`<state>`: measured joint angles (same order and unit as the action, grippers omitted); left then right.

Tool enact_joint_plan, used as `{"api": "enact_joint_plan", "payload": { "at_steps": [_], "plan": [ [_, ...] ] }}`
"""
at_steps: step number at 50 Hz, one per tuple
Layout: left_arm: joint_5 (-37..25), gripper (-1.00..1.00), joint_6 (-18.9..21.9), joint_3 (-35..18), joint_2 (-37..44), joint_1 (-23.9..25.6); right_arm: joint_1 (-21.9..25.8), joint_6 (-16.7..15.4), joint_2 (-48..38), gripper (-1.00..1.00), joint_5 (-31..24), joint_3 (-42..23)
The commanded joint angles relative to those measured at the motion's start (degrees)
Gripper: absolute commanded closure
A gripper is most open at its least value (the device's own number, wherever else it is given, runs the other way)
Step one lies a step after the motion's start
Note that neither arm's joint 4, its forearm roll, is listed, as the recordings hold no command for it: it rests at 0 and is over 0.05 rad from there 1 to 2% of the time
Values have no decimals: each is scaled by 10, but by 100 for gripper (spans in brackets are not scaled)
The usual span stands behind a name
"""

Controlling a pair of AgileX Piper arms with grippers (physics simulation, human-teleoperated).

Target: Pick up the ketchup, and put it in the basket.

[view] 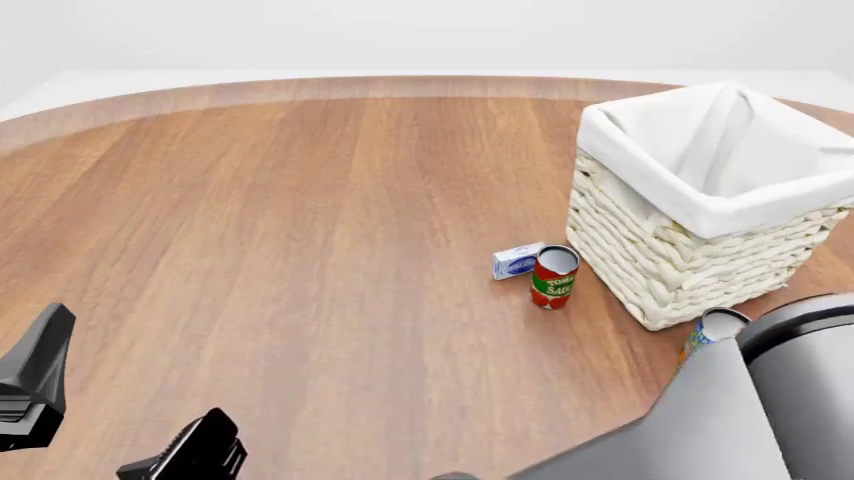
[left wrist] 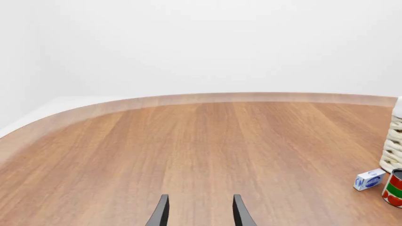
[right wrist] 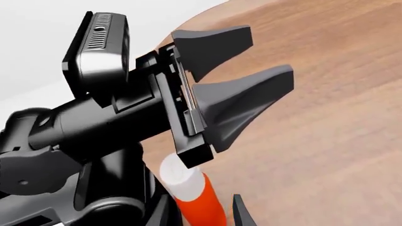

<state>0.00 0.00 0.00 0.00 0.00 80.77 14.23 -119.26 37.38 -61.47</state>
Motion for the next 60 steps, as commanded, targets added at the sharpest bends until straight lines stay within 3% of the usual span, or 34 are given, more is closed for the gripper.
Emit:
{"api": "enact_joint_plan", "payload": {
  "at_steps": [1,22,23,45,60],
  "plan": [
    [0,-100,0,0,0,0,-3,4,-22,-100,-2,-17],
    [0,-100,0,0,0,0,-7,5,-53,-100,-20,-55],
    [0,-100,0,0,0,0,-8,4,-52,100,-21,-55],
    [0,-100,0,0,0,0,-27,-5,-35,100,-19,-50],
    [0,-100,0,0,0,0,-61,6,-32,100,-10,-47]
  ]
}}
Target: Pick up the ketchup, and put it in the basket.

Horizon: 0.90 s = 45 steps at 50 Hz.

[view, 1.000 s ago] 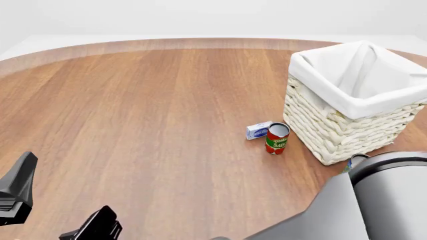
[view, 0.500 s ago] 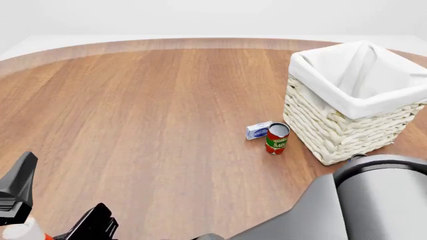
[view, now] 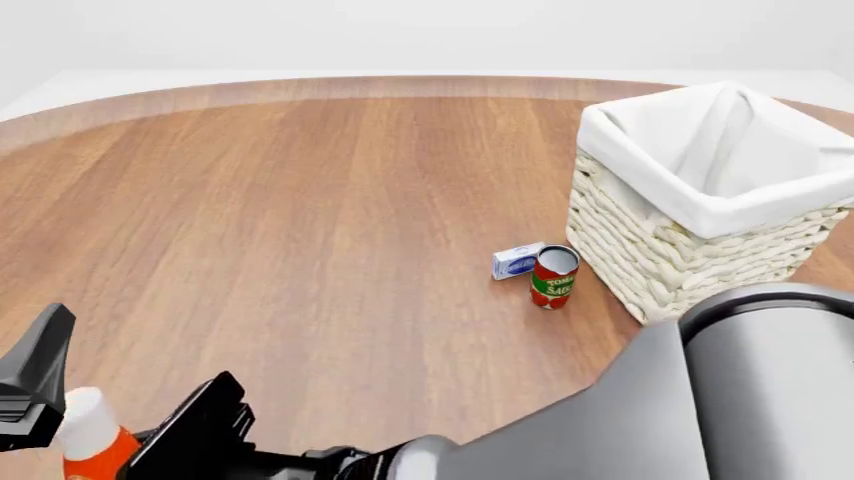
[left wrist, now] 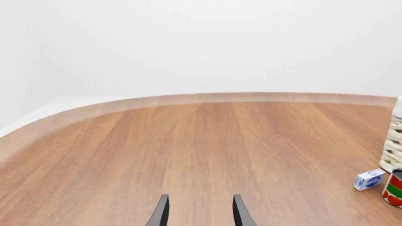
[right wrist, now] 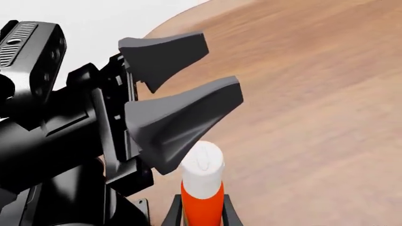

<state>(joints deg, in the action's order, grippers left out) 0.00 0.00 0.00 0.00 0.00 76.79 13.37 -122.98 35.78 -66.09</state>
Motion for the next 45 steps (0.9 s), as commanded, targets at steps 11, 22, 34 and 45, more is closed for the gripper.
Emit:
{"api": "enact_joint_plan", "payload": {
  "at_steps": [11,22,34,45],
  "plan": [
    [0,-100,0,0,0,0,-52,20,6,100,6,-8],
    [0,-100,0,0,0,0,-90,19,18,100,0,-16],
    [0,-100,0,0,0,0,-136,5,49,100,-12,-19],
    [0,-100,0,0,0,0,-203,-11,86,100,-22,-21]
  ]
}}
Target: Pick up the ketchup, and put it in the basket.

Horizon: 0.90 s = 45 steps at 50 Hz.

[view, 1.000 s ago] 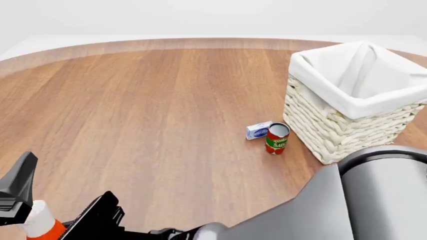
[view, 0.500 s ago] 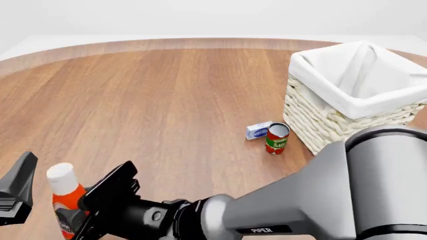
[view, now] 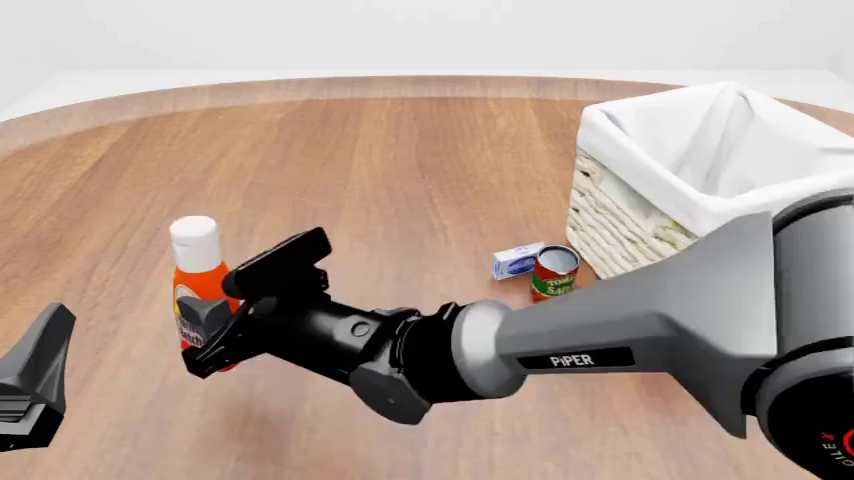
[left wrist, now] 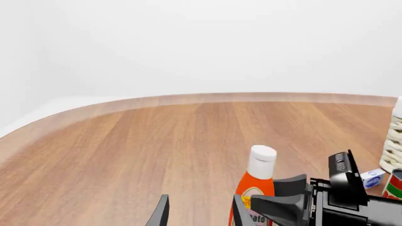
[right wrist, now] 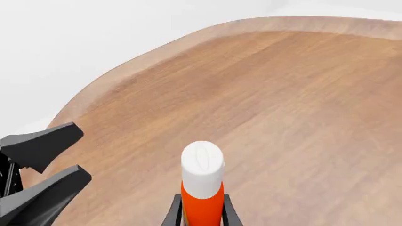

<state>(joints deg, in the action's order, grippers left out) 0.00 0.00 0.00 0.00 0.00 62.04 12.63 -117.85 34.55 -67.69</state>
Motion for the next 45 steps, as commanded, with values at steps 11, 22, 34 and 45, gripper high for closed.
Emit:
{"api": "enact_joint_plan", "payload": {
  "at_steps": [11,22,34,45],
  "plan": [
    [0,-100,0,0,0,0,-133,-38,88,100,7,19],
    [0,-100,0,0,0,0,-194,-37,162,100,40,72],
    [0,-100,0,0,0,0,-262,-62,222,100,66,118],
    [0,-100,0,0,0,0,-359,-61,299,100,119,188]
  ]
}}
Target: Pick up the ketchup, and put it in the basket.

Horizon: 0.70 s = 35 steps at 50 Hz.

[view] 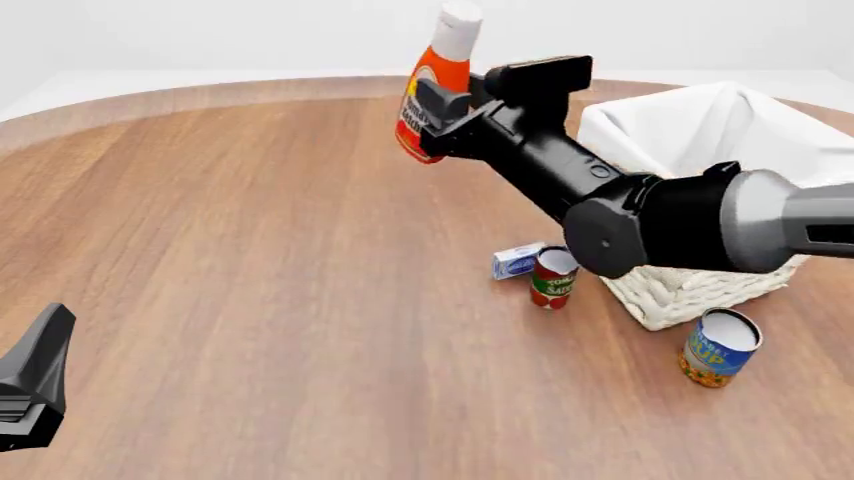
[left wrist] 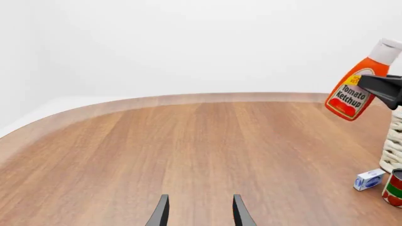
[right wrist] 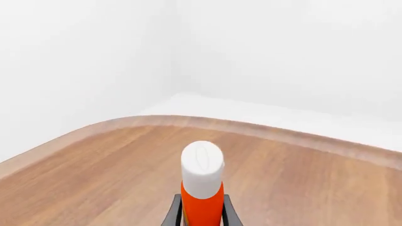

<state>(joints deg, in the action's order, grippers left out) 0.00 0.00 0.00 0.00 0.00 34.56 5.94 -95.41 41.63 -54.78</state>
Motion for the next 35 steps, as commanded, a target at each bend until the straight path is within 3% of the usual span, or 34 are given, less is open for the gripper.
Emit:
{"api": "enact_joint_plan", "payload": {
  "at_steps": [1,7,13,22,29,35],
  "plan": [
    [0,-100,0,0,0,0,-93,7,83,100,49,63],
    [0,-100,0,0,0,0,-138,2,113,100,77,96],
    [0,-100,0,0,0,0,-194,-28,145,100,98,127],
    [0,-100,0,0,0,0,-226,-33,163,100,121,152],
    [0,-100,0,0,0,0,-264,-72,184,100,127,171],
    [0,-100,0,0,0,0,-296,-82,191,100,125,181]
  ]
}}
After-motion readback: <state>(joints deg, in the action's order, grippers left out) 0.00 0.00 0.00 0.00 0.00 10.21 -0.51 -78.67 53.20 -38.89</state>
